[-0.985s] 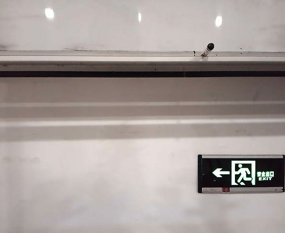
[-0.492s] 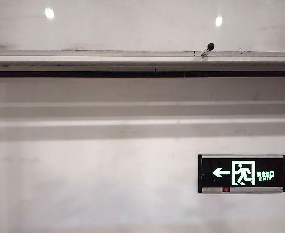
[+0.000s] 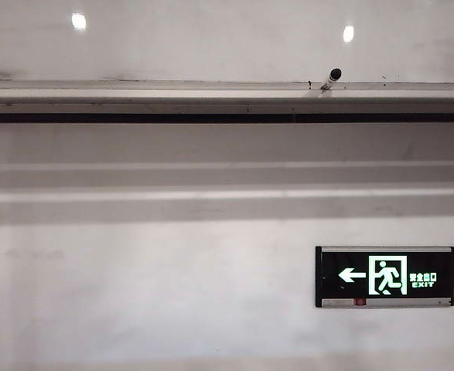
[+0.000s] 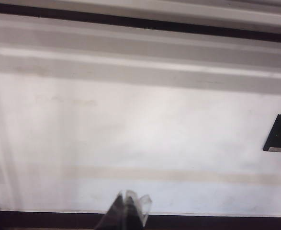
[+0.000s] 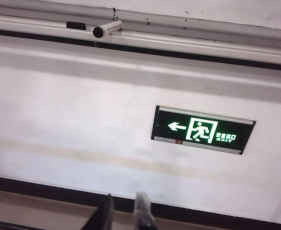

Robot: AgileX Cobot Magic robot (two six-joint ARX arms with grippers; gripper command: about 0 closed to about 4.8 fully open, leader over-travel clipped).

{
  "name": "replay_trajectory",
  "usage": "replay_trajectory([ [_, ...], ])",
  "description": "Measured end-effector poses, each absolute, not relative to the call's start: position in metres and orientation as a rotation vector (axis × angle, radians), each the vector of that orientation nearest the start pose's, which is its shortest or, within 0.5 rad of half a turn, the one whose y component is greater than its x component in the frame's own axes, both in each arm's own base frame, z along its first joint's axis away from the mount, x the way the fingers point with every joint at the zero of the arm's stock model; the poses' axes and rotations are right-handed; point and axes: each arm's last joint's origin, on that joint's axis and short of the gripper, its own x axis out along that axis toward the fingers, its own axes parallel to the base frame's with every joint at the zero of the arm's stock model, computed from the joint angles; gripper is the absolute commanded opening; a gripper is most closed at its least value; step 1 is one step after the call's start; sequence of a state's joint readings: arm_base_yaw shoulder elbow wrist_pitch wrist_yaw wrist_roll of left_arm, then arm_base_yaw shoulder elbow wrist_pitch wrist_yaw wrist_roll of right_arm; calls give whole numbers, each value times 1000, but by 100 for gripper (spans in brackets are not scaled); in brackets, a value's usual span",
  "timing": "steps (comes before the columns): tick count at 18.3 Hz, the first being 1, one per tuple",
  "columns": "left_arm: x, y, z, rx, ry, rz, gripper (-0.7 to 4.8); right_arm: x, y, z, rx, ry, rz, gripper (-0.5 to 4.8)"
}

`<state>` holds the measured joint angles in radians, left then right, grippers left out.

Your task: Take a marker from the whiteboard tray, write "Hi!" on the whiteboard, and then put the marker back vertically into the whiteboard tray.

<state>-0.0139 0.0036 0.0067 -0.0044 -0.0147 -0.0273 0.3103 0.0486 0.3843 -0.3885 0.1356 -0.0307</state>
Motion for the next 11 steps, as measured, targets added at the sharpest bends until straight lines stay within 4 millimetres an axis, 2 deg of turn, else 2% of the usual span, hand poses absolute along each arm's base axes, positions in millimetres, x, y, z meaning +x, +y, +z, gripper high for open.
replay_trajectory([
  [8,98,-1,165,-28,2,0,-4,63,16,248,-41,44,166,67],
  [11,98,-1,165,-28,1,1,-4,76,12,227,-25,-17,-17,67],
])
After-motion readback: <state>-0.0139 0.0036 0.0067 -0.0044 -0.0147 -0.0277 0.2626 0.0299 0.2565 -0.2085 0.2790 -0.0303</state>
